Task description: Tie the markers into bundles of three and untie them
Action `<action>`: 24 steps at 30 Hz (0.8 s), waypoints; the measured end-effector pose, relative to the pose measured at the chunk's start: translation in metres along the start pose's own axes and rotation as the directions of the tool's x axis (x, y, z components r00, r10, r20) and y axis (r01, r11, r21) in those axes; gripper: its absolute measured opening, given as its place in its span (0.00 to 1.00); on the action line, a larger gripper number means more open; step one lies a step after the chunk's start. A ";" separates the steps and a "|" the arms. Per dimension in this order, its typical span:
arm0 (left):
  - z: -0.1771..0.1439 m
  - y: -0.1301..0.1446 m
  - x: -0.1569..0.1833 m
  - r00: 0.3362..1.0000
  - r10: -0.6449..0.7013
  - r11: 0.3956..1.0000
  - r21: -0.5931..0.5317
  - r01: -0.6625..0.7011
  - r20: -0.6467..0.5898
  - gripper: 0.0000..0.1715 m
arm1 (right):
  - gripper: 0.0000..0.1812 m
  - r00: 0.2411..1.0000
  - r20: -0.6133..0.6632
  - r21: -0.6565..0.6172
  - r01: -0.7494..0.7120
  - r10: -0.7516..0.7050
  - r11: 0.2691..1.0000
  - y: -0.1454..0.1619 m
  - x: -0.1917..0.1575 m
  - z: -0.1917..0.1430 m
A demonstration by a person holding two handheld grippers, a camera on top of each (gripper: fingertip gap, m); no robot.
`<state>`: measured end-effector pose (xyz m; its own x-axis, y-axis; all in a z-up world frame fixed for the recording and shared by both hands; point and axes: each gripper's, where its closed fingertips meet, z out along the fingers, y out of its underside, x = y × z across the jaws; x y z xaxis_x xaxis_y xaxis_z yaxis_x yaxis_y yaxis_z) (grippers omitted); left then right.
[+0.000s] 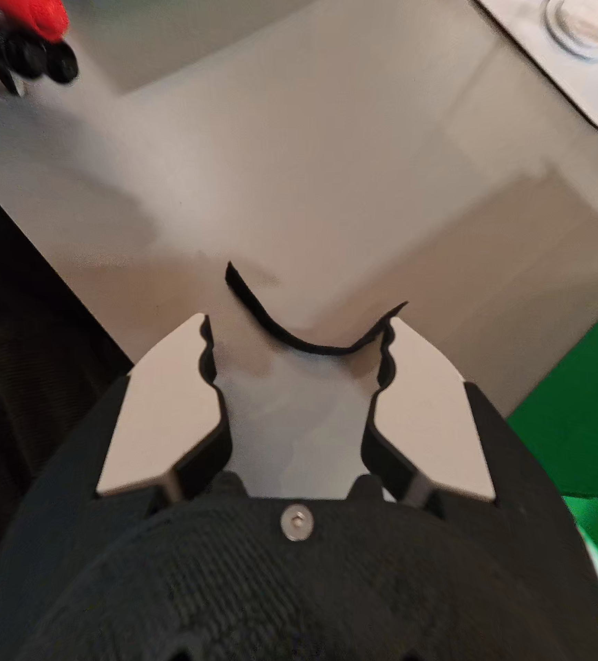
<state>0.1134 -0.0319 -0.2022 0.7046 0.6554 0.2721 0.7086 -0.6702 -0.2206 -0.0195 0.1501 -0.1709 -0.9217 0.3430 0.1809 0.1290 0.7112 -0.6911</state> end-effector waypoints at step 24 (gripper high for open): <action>-0.001 0.000 0.000 1.000 -0.006 1.000 0.002 0.006 0.001 0.26 | 0.38 0.955 -0.026 0.160 -0.288 0.296 0.944 0.004 0.045 -0.001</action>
<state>0.1136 -0.0326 -0.2011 0.7004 0.6596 0.2728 0.7129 -0.6657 -0.2206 -0.0598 0.1693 -0.1647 -0.8324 0.5541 -0.0137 0.3293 0.4745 -0.8163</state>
